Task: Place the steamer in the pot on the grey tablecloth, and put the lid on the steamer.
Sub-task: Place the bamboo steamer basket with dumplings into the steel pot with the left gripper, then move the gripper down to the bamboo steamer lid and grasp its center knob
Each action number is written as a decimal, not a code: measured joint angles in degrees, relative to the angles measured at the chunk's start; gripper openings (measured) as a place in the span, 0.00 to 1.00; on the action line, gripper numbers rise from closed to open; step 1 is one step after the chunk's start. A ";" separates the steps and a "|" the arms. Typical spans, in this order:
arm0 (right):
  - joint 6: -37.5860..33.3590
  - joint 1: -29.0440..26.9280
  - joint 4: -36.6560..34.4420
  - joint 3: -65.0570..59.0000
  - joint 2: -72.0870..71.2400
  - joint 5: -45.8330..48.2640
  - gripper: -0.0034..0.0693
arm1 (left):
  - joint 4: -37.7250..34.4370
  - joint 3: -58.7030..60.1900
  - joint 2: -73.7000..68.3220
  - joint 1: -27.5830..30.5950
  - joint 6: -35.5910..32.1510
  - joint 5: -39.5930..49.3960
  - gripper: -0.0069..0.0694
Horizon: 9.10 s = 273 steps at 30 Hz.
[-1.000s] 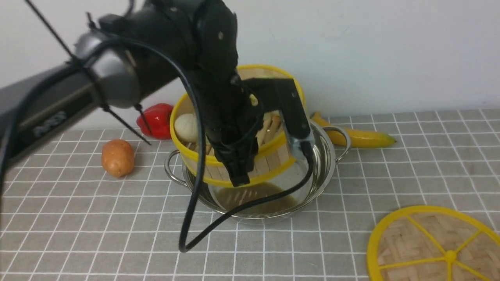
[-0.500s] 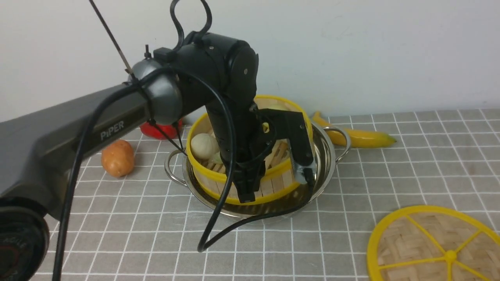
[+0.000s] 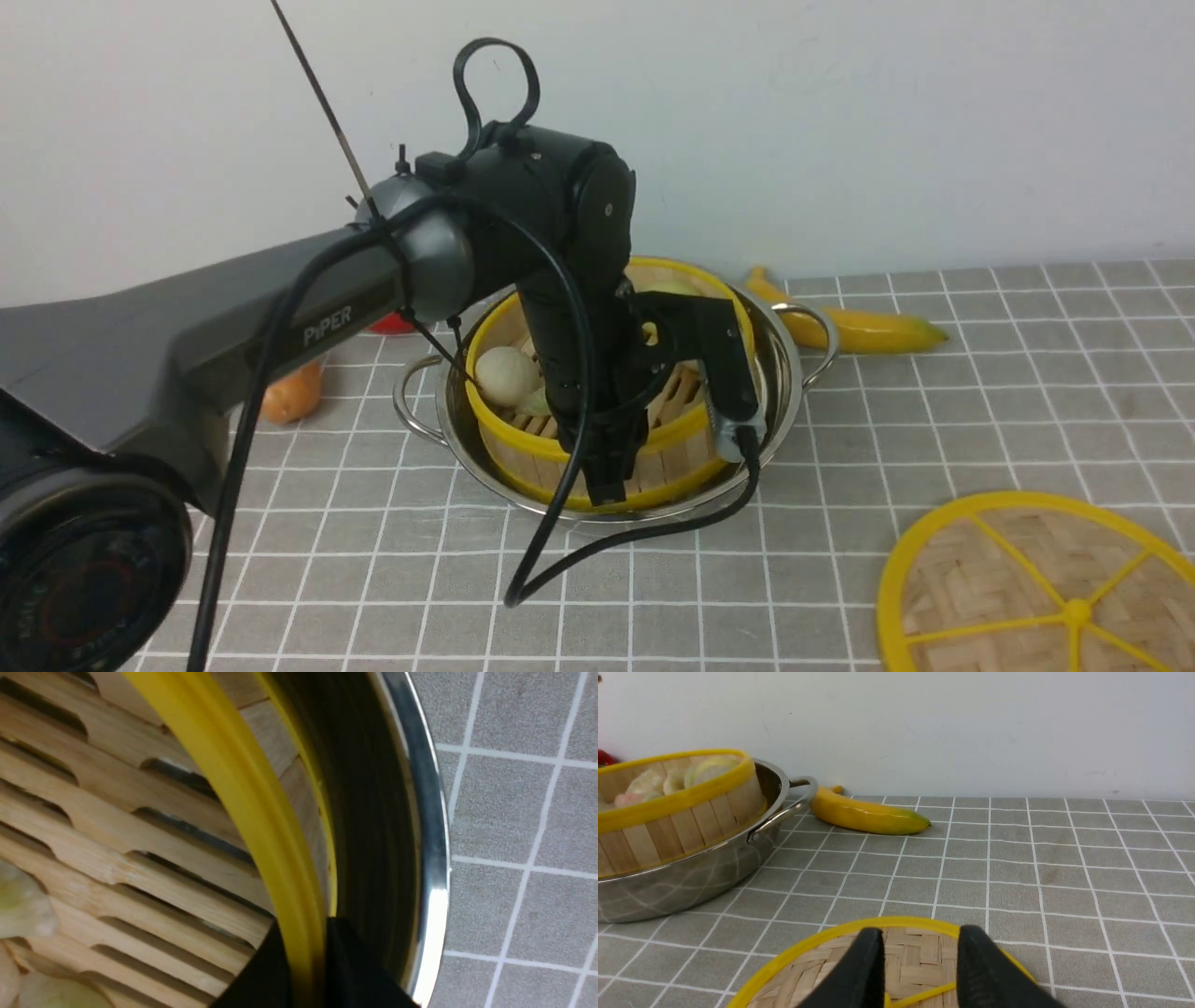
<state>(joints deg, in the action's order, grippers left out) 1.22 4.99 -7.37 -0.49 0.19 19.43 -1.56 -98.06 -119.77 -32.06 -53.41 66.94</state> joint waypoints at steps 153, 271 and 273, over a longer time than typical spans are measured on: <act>-0.02 0.00 0.00 0.00 0.00 -0.03 0.38 | 2.13 98.46 119.69 43.20 52.36 -47.34 0.41; -7.62 8.14 6.18 50.38 92.68 33.20 0.24 | 2.13 98.46 119.69 34.09 50.80 -47.47 0.41; -7.62 8.14 5.93 50.38 92.68 32.30 0.24 | 2.13 98.46 119.69 34.09 50.80 -47.47 0.41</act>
<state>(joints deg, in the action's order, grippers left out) -6.40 13.14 -1.44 49.89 92.87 51.73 0.58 0.40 -0.08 2.03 -2.61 19.48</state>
